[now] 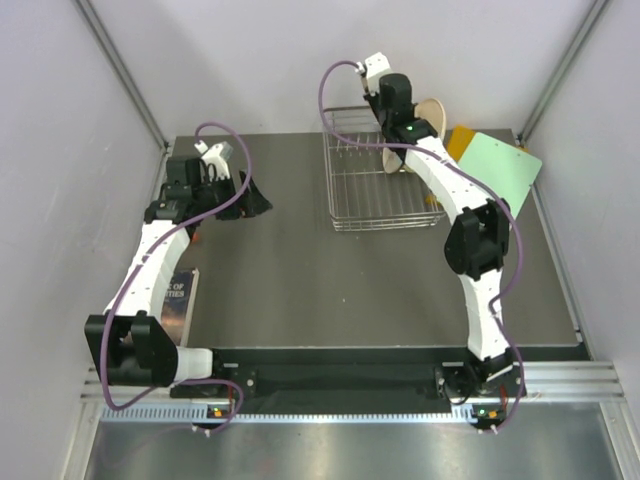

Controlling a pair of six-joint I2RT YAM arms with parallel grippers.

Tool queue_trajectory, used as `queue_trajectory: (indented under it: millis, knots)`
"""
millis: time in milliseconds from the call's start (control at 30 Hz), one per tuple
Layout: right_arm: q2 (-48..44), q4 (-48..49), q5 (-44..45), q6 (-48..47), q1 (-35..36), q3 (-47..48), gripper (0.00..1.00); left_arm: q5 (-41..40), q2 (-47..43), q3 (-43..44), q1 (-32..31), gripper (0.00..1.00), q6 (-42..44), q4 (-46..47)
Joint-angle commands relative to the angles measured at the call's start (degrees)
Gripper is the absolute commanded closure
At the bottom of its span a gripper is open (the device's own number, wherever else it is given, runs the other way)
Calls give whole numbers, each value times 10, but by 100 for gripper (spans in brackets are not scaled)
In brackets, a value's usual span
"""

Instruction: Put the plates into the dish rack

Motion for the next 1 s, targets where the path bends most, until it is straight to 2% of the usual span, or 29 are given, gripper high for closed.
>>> queue_trajectory:
  millis: [0,533,733,967]
  knots:
    - [7,101,10,-20,-6,13,100,5,-18,5,7,12,6,8]
    - [9,72,6,-2,-7,-21,100,6,-7,9,9,12,8,2]
    - [-20,32,14,131,-16,-96,100,13,-7,4,9,12,1,13]
    - [-24,24,46,240,-11,-67,100,24,-23,-22,9,12,-12,17]
